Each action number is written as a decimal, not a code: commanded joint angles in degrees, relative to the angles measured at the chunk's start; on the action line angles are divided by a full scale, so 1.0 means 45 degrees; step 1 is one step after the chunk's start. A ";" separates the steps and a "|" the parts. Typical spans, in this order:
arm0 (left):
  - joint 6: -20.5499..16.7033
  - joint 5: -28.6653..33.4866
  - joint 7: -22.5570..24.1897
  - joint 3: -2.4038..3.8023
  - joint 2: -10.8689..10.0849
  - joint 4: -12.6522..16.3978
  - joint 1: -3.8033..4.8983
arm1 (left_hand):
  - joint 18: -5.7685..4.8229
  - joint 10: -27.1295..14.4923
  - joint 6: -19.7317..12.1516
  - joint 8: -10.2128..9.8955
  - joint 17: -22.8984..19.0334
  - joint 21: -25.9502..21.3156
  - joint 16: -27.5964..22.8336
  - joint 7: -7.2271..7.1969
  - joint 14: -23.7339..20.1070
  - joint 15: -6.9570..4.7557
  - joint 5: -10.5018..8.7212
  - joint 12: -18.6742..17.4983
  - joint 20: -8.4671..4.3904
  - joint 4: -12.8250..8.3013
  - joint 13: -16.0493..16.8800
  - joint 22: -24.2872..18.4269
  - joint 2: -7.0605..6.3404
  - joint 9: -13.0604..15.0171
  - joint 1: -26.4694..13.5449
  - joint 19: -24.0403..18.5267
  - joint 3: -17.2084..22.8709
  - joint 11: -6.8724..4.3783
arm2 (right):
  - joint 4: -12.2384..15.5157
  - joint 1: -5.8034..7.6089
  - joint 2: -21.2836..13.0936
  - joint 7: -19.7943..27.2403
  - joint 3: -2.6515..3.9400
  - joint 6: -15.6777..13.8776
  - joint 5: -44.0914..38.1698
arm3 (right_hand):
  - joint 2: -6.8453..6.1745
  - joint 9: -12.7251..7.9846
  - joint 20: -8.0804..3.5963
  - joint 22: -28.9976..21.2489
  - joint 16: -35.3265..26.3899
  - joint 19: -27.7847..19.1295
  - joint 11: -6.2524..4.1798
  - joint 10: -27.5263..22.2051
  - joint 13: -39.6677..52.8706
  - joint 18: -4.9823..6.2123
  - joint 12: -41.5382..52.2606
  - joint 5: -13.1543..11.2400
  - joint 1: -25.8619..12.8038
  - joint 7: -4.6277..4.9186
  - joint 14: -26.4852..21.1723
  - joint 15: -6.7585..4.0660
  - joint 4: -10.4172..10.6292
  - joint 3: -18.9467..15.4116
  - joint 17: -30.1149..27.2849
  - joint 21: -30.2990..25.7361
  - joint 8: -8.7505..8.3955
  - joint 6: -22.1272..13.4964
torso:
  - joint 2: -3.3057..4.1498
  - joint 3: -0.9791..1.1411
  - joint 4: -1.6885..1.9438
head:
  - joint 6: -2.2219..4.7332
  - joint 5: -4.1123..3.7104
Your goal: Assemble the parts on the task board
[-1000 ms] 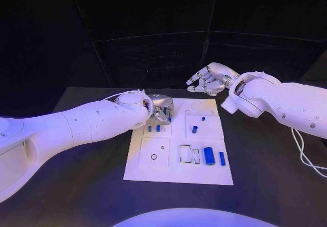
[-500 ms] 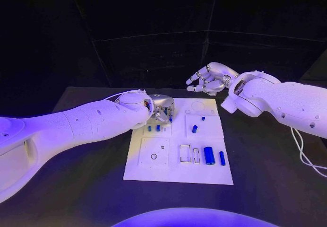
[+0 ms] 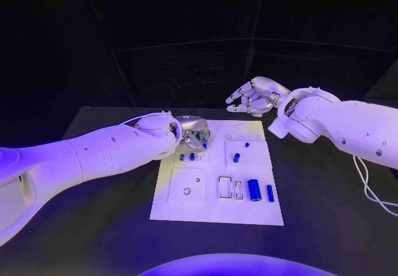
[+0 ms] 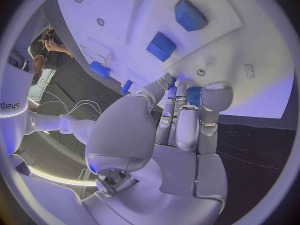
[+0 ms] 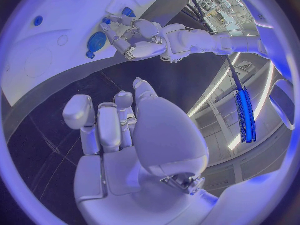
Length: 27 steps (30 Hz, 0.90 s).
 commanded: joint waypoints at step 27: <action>0.0725 0.1565 -0.0132 0.0757 -0.1935 0.1224 0.0050 | -0.0163 0.0240 0.0193 -0.0132 -0.0181 0.0124 0.0012 0.0019 0.0206 -0.0094 -0.0033 -0.0292 0.0022 -0.0061 0.0018 0.0099 -0.0053 -0.0025 -0.0167 0.0093 0.0153 -0.0003 | -0.0070 0.0017 -0.0043 0.0102 0.0006 0.0066 -0.0019 | 0.0047 -0.0016 -0.0021 -0.0016 -0.0051 -0.0052 -0.0009 -0.0001 0.0012 0.0189 -0.0003 0.0059 0.0053 -0.0002 0.0188 -0.0109 -0.0062 0.0039 -0.0017 -0.0032 0.0058 0.0017 | 0.0003 0.0000 -0.0010 | 0.0004 0.0122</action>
